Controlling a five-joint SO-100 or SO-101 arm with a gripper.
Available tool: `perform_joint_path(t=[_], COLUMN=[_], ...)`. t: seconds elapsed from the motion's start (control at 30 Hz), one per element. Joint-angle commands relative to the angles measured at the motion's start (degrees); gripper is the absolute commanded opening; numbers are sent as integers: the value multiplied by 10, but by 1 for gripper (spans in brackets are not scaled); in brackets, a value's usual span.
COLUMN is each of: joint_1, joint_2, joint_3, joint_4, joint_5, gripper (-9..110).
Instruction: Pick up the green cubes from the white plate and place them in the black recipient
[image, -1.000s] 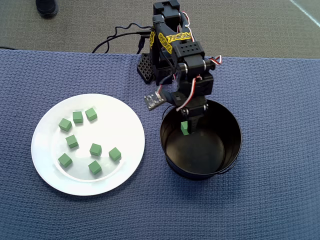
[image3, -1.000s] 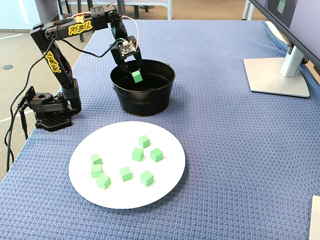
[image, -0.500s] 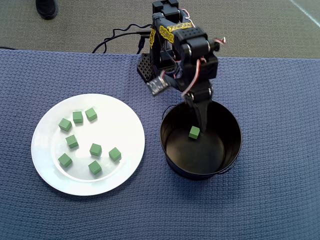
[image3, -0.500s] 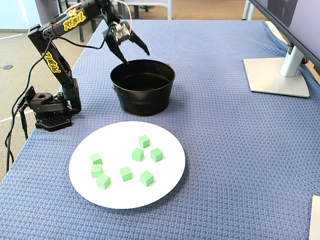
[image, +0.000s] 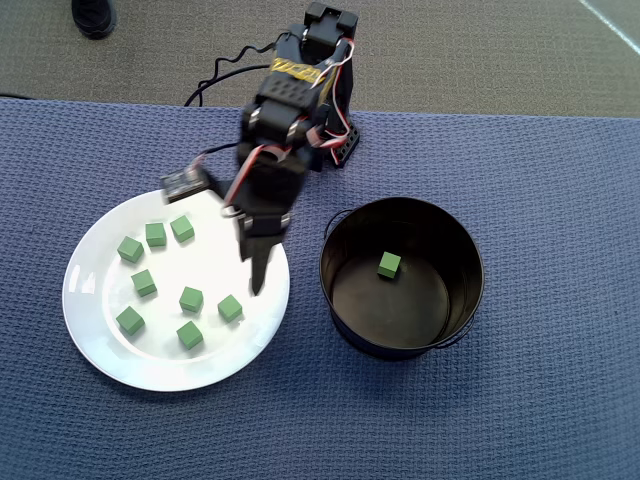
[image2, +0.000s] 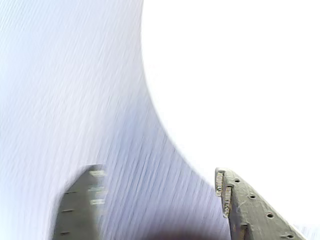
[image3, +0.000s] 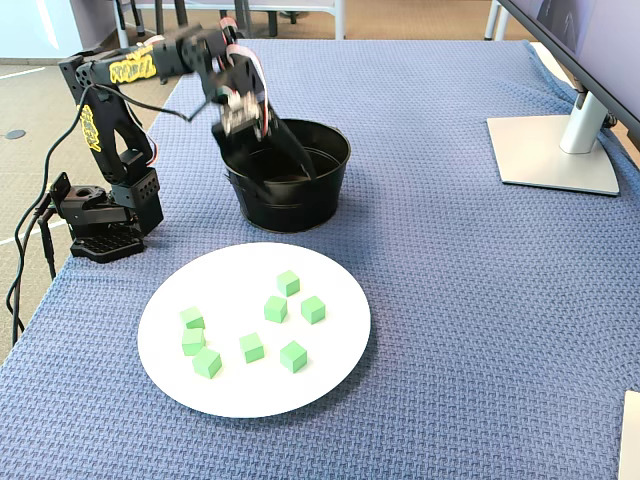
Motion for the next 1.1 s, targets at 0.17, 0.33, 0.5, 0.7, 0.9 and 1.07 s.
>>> perform_joint_path(t=[0.17, 0.33, 0.5, 0.7, 0.9, 1.07], joint_1=[39, 62, 92, 102, 85, 68], joint_2=[-68, -128, -173, -198, -215, -231], joint_3=[13, -43, -50, -71, -56, -45], joint_4=[24, 45, 13, 16, 1, -11], joint_5=[-158, -213, -313, -372, -360, -342], gripper=[26, 26, 26, 27, 26, 26])
